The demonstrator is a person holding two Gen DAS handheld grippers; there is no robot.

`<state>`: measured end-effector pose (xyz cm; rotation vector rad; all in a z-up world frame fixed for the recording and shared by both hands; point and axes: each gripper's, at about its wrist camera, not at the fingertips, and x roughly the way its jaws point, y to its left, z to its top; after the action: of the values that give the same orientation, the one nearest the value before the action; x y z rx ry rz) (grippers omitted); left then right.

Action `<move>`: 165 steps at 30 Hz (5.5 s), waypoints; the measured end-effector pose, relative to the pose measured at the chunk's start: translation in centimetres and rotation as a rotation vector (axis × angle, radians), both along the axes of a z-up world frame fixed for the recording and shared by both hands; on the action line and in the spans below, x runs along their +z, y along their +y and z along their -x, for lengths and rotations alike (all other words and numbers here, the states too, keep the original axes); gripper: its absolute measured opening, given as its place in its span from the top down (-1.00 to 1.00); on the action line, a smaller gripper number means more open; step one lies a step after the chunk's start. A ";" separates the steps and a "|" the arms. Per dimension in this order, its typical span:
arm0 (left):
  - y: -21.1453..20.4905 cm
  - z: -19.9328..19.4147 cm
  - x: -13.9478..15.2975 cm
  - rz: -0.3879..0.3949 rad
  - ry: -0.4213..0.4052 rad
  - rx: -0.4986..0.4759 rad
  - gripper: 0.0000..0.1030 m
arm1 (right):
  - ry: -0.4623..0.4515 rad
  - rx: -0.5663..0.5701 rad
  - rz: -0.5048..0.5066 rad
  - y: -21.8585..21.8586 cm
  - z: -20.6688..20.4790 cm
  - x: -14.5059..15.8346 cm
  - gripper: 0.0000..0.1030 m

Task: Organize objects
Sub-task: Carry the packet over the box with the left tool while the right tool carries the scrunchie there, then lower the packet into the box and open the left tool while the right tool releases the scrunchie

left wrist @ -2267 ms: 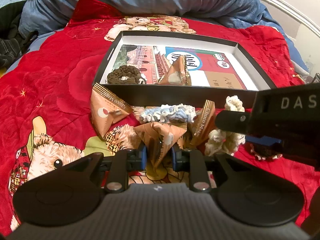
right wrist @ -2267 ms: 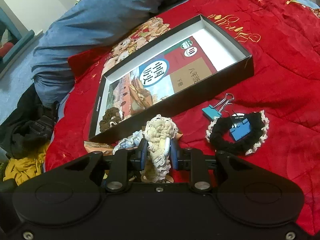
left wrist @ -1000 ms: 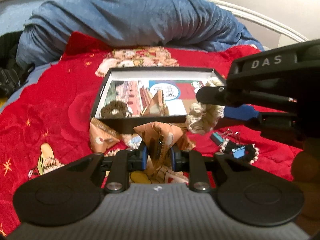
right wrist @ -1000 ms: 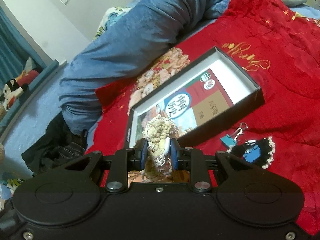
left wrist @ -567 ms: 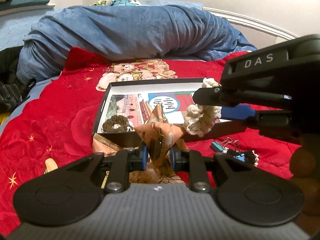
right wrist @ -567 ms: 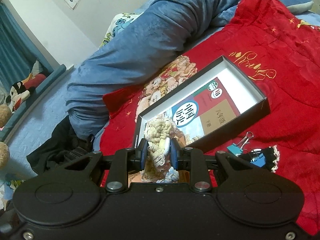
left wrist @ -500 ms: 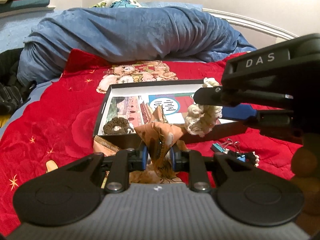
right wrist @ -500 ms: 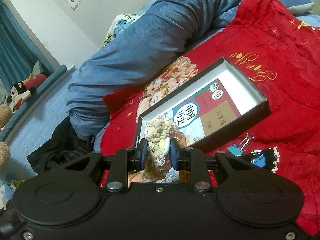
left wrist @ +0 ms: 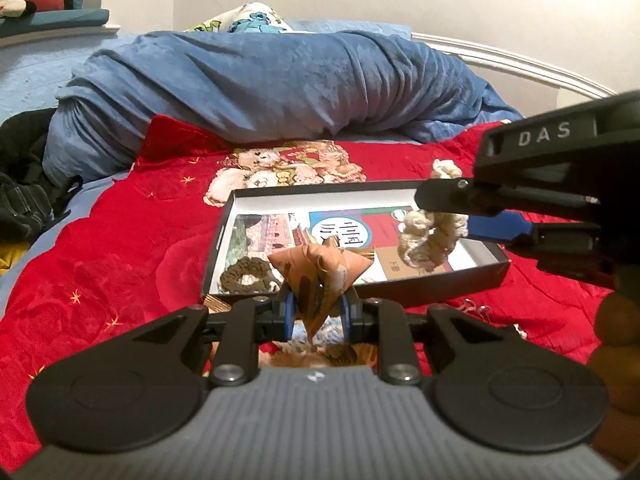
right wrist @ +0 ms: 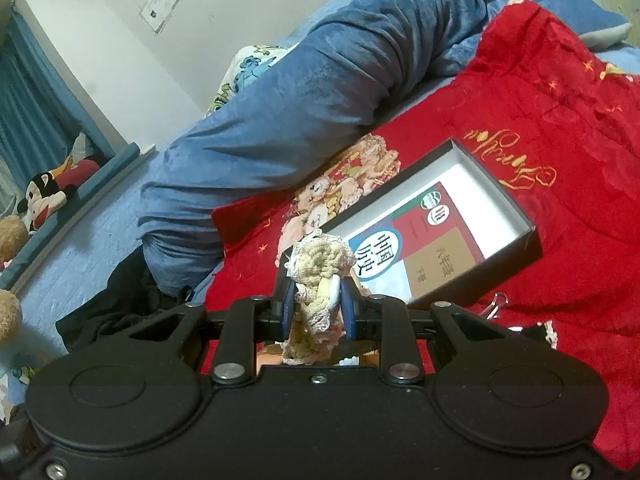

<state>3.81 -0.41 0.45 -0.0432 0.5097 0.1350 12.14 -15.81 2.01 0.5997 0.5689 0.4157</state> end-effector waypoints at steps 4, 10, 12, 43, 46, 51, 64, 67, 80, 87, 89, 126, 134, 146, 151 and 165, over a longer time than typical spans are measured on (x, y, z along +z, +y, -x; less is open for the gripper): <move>0.2 -0.2 0.2 -0.003 -0.009 0.008 0.50 | -0.018 0.000 0.009 0.1 -0.3 0.4 0.54; 0.1 -0.3 0.3 -0.020 -0.026 0.006 0.50 | -0.045 0.005 0.025 0.1 -0.8 0.7 0.54; -0.1 -0.4 0.2 -0.034 -0.037 0.003 0.50 | -0.053 0.016 0.031 -0.1 -1.0 1.0 0.54; 0.4 -4.8 1.4 -0.009 -0.069 0.033 0.50 | 0.081 -0.057 0.071 -2.0 -8.4 -2.0 0.54; -0.1 -5.6 1.4 0.001 -0.066 0.033 0.50 | 0.100 -0.063 0.072 -2.1 -8.6 -2.4 0.54; -1.1 -7.8 1.1 0.049 -0.059 0.037 0.50 | 0.100 -0.098 0.073 -3.1 -8.8 -2.1 0.54; -2.6 -11.0 -2.2 0.067 0.003 0.017 0.50 | 0.139 -0.106 0.073 -3.2 -9.8 -3.6 0.54; -2.1 -11.5 -2.6 0.067 0.018 0.016 0.50 | 0.150 -0.108 0.079 -2.8 -9.9 -4.1 0.54; -1.2 -13.0 -4.1 0.051 0.080 -0.022 0.50 | 0.141 -0.101 0.091 -1.6 -10.3 -5.2 0.54; -0.8 -12.9 -4.4 0.038 0.096 0.014 0.49 | 0.138 -0.100 0.085 -1.3 -10.2 -5.6 0.54; -0.5 -13.0 -4.8 0.033 0.114 0.043 0.50 | 0.134 -0.099 0.080 -1.3 -10.1 -5.6 0.54; 1.6 -12.5 -6.1 0.094 0.139 0.069 0.50 | 0.153 0.007 0.062 0.6 -10.7 -7.2 0.54; 1.3 -12.3 -6.4 0.055 0.126 0.059 0.49 | 0.162 0.028 0.088 1.8 -10.6 -7.8 0.54; 1.2 -12.3 -6.3 0.065 0.131 0.052 0.40 | 0.141 0.021 0.132 2.4 -10.4 -7.6 0.53; 0.5 -12.2 -6.4 0.031 0.114 0.042 0.25 | 0.139 0.019 0.165 2.7 -10.2 -7.5 0.53; 1.4 -11.5 -6.2 0.036 0.104 0.092 -0.58 | 0.160 0.027 0.114 2.2 -10.2 -7.4 0.38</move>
<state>15.36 1.02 -5.78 -0.0954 0.6143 0.2193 22.36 -13.61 -5.34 0.5190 0.7494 0.3596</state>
